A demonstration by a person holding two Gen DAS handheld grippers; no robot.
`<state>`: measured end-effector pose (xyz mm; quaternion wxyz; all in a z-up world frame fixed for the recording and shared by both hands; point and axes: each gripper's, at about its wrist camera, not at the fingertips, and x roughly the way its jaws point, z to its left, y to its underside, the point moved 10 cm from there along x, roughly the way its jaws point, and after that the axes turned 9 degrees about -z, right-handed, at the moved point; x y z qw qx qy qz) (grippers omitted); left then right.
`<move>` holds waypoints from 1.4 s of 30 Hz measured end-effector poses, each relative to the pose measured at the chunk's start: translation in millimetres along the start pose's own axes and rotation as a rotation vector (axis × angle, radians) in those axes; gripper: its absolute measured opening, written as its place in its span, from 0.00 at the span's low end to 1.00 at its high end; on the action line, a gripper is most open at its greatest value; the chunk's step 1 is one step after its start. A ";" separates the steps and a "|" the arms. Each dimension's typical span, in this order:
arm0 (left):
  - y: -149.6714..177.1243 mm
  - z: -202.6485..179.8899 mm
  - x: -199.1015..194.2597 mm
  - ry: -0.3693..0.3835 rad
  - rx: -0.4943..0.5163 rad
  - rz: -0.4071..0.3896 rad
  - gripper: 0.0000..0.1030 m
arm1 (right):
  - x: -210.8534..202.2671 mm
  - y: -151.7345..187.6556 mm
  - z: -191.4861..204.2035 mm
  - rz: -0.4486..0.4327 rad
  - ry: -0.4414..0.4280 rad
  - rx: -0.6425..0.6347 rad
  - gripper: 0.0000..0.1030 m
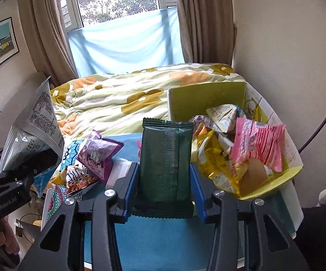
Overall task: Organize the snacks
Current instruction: 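Carry both items into the cardboard box and open both tools to release them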
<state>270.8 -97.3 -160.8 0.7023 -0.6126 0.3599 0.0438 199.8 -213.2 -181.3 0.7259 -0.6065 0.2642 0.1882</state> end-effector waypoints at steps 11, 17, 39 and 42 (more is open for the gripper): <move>-72.7 -105.0 112.2 -0.010 -0.029 0.024 0.56 | 41.8 -61.8 -115.5 -0.006 -0.043 -0.015 0.39; -81.5 -129.0 178.1 -0.053 -0.028 0.092 0.57 | 73.7 -79.8 -155.7 0.032 -0.082 -0.022 0.39; -21.0 -117.1 155.7 -0.076 -0.077 0.223 1.00 | 110.7 -70.5 -172.2 0.147 -0.165 0.031 0.39; -15.7 -105.8 146.9 -0.096 -0.103 0.224 1.00 | 113.0 -66.8 -156.7 0.164 -0.193 0.011 0.39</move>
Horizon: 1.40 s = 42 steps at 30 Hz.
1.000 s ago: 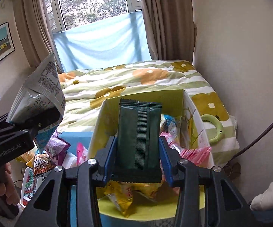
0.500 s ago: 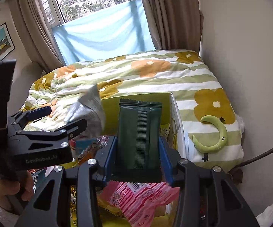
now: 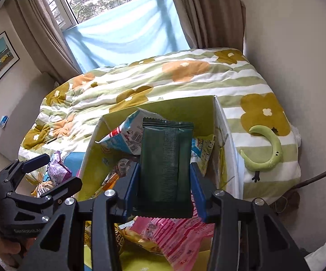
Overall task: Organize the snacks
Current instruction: 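Carry both items into the cardboard box and open both tools to release them, then move both tools back over the remaining snacks on the table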
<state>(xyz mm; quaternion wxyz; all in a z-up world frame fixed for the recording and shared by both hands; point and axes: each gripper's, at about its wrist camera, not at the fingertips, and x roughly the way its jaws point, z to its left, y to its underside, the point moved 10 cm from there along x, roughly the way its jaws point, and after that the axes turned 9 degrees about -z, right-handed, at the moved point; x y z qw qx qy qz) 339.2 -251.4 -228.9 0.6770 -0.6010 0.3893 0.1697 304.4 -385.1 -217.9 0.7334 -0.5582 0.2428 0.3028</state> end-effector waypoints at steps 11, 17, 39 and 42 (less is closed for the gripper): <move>20.2 35.9 -20.9 -0.045 -0.058 0.000 1.00 | 19.7 10.4 23.6 0.013 -0.052 0.059 0.87; 41.3 45.9 -30.2 -0.051 -0.093 0.011 1.00 | 1.2 16.0 21.7 -0.061 -0.039 0.017 0.99; 74.7 121.7 -120.9 -0.197 -0.266 -0.089 1.00 | -49.9 11.0 42.6 -0.119 -0.068 -0.078 0.99; 82.1 148.9 -133.4 -0.211 -0.282 -0.101 1.00 | -58.4 8.1 60.0 -0.147 -0.056 -0.102 0.99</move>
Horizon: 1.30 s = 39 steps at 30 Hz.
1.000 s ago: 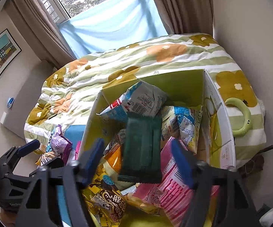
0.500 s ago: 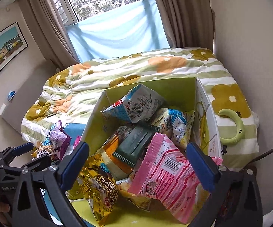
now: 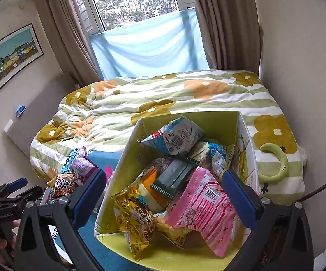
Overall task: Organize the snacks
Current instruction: 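Move both tools back over the remaining snacks on the table, then grasp the yellow barbecue chip bag with the left tool while the right tool grasps the white wrapped cake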
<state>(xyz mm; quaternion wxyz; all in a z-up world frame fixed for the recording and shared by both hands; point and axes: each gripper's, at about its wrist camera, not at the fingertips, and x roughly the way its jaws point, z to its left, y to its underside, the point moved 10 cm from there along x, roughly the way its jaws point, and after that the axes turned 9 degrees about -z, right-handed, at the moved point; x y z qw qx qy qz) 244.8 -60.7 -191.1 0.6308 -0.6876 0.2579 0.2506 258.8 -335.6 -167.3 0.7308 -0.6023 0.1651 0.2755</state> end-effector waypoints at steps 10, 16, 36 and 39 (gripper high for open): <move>-7.8 88.3 14.0 0.043 0.051 0.053 1.00 | 8.7 11.7 83.9 -0.021 0.030 0.045 0.99; -12.8 130.0 35.2 0.107 0.095 0.093 1.00 | 26.9 30.8 138.5 0.012 0.074 0.037 0.99; 60.1 143.6 177.4 0.377 0.160 0.451 1.00 | 141.1 130.2 208.1 0.193 0.227 0.157 0.99; 71.3 142.8 190.6 0.375 0.161 0.479 1.00 | 155.7 142.0 204.9 0.214 0.238 0.169 0.99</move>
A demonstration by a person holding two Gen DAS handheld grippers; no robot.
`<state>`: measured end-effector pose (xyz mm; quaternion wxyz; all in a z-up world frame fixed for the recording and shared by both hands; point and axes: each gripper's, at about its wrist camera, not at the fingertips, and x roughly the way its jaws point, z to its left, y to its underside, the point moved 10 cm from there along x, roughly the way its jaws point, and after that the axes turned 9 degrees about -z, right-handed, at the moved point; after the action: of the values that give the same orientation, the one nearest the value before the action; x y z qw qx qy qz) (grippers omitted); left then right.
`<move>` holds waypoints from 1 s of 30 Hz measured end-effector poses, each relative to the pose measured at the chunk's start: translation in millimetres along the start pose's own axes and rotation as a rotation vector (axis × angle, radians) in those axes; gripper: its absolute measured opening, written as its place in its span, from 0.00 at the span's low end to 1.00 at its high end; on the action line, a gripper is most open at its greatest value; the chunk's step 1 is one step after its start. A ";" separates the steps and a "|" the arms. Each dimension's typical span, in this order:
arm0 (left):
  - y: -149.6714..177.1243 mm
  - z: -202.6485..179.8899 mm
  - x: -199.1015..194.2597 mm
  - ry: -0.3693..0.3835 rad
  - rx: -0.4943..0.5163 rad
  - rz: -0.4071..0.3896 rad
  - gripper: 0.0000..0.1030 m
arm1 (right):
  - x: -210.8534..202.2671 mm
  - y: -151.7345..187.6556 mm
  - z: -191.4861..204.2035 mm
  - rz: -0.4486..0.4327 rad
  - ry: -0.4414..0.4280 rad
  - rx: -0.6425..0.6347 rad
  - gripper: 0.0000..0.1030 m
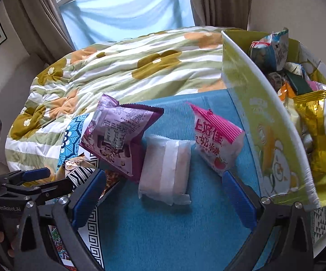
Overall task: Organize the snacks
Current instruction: 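Grasp the yellow barbecue chip bag with the left tool while the right tool grasps the white wrapped cake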
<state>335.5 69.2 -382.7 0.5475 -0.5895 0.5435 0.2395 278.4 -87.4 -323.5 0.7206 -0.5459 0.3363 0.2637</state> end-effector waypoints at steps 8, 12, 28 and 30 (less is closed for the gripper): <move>3.4 11.0 22.3 -0.008 -0.009 0.021 1.00 | 32.1 10.5 -8.3 0.053 0.015 0.016 0.99; 3.3 11.5 27.6 -0.001 -0.007 0.025 1.00 | 41.8 13.0 -7.8 0.071 0.021 0.010 0.99; 23.2 -3.8 33.0 0.043 0.008 0.073 0.69 | 60.0 20.2 1.1 0.113 0.013 -0.003 0.99; 24.1 -4.4 31.3 0.047 -0.001 0.072 0.67 | 61.1 21.8 1.0 0.117 0.015 -0.005 0.99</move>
<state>321.6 58.0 -418.2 0.5250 -0.5755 0.5770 0.2454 301.1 -79.9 -383.7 0.7001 -0.5289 0.3727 0.3021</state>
